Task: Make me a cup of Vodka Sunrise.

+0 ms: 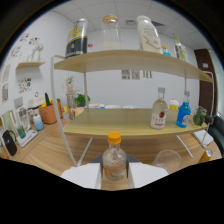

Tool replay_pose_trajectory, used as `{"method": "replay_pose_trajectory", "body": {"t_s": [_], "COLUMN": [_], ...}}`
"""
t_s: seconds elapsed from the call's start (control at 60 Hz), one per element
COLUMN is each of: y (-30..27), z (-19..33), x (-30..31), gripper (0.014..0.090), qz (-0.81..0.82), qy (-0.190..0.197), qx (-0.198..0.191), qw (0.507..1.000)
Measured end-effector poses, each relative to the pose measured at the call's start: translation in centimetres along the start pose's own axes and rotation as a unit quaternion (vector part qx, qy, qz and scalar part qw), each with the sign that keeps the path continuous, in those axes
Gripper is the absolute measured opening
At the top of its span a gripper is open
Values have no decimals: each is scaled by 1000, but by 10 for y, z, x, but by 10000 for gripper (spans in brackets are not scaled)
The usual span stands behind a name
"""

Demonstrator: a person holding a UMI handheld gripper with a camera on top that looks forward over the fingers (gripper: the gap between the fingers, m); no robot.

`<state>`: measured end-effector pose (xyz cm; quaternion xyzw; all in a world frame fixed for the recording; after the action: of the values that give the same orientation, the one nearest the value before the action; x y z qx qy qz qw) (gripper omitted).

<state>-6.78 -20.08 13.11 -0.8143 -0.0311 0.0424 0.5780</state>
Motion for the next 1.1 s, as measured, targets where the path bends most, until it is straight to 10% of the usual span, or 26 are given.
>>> {"method": "replay_pose_trajectory", "body": {"t_s": [0.8,1.1], "y": [108,59], "z": [35,-15], "x": [7,2], "gripper": [373,818], "qz": [1,-9], "qy": [27,-6], "qx": [-124,-87], "qw": [992,996]}}
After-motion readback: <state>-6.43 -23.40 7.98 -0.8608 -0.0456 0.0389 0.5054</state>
